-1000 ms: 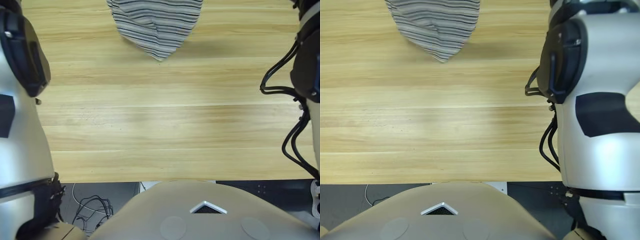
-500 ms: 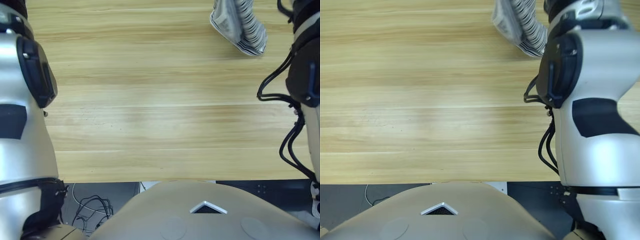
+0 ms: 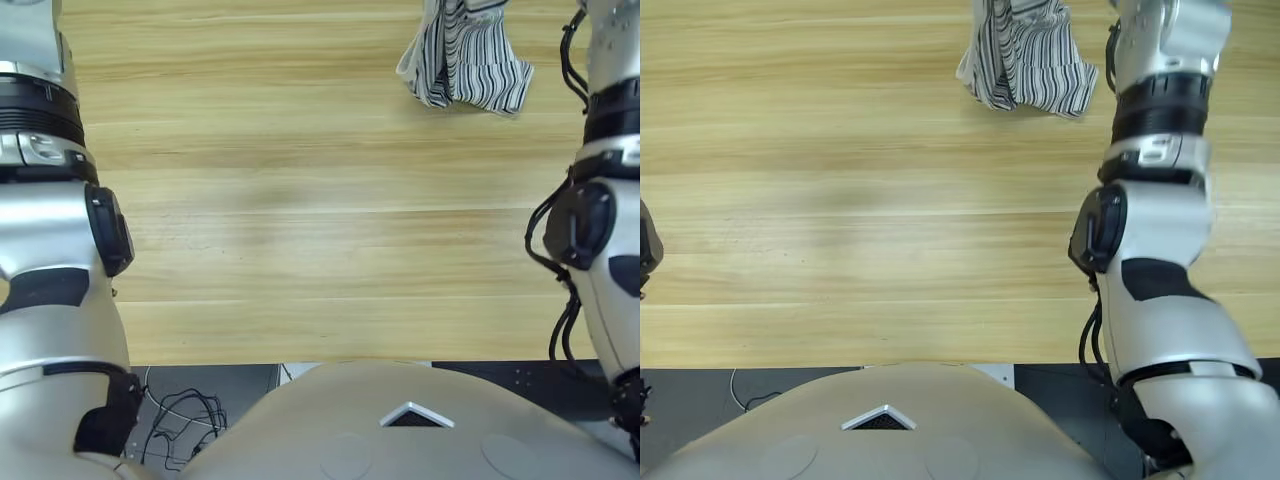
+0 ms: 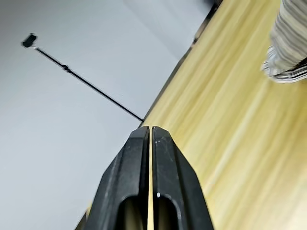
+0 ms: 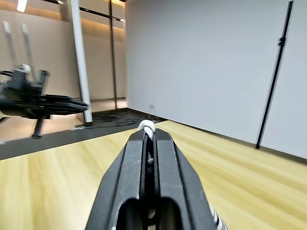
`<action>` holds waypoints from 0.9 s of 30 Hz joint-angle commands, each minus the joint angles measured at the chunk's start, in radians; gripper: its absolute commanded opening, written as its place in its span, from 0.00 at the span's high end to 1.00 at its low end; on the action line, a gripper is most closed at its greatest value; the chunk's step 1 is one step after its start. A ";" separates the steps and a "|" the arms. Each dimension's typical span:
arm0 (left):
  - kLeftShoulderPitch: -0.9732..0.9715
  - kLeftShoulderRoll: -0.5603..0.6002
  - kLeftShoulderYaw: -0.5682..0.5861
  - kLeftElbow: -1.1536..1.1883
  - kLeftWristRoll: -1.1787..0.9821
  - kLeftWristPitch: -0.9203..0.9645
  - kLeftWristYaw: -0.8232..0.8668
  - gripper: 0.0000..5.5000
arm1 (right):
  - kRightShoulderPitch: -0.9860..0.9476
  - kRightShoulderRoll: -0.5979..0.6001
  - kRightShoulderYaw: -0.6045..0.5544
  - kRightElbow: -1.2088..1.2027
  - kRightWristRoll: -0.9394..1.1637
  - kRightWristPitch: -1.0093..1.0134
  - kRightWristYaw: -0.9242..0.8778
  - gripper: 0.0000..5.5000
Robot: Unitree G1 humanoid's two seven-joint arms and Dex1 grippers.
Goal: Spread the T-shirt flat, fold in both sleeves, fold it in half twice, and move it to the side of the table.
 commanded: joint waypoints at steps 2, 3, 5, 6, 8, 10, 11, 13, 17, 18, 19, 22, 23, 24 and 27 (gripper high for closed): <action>0.405 -0.078 -0.042 -0.452 -0.176 0.224 -0.137 0.98 | 0.320 -0.068 0.025 -0.495 0.115 0.241 -0.007 0.98; 0.492 -0.102 -0.070 -0.542 -0.200 0.262 -0.135 0.98 | 0.331 -0.068 0.023 -0.513 0.119 0.257 -0.017 0.98; 0.634 -0.142 -0.120 -0.690 -0.229 0.332 -0.125 0.93 | 0.346 -0.075 0.022 -0.543 0.131 0.283 -0.037 0.98; 0.684 -0.159 -0.138 -0.741 -0.237 0.363 -0.115 0.89 | 0.349 -0.079 0.021 -0.551 0.136 0.292 -0.044 0.98; 0.758 -0.200 -0.174 -0.776 -0.229 0.400 -0.089 0.84 | 0.348 -0.090 0.022 -0.567 0.150 0.308 -0.060 0.98; 0.784 -0.229 -0.194 -0.754 -0.207 0.413 -0.064 0.80 | 0.340 -0.099 0.025 -0.577 0.161 0.317 -0.071 0.98; 0.784 -0.240 -0.198 -0.733 -0.193 0.408 -0.051 0.77 | 0.336 -0.103 0.027 -0.582 0.167 0.319 -0.075 0.98; 0.771 -0.263 -0.199 -0.685 -0.174 0.384 -0.025 0.76 | 0.328 -0.110 0.030 -0.588 0.179 0.323 -0.082 0.98; 0.712 -0.342 -0.176 -0.560 -0.170 0.338 0.036 0.71 | 0.319 -0.124 0.036 -0.593 0.195 0.326 -0.089 0.98; 0.694 -0.365 -0.171 -0.518 -0.169 0.318 0.056 0.67 | 0.319 -0.129 0.036 -0.598 0.202 0.330 -0.091 0.98; 0.679 -0.384 -0.165 -0.483 -0.169 0.302 0.072 0.65 | 0.320 -0.133 0.035 -0.605 0.208 0.334 -0.094 0.98; 0.647 -0.433 -0.153 -0.391 -0.174 0.264 0.099 0.56 | 0.316 -0.143 0.038 -0.621 0.225 0.343 -0.100 0.98; 0.636 -0.453 -0.148 -0.356 -0.175 0.247 0.110 0.52 | 0.314 -0.145 0.038 -0.626 0.229 0.346 -0.101 0.98; 0.624 -0.477 -0.141 -0.321 -0.183 0.238 0.116 0.51 | 0.313 -0.148 0.038 -0.630 0.233 0.348 -0.103 0.98; 0.592 -0.537 -0.125 -0.229 -0.200 0.222 0.117 0.50 | 0.314 -0.156 0.041 -0.637 0.242 0.349 -0.113 0.98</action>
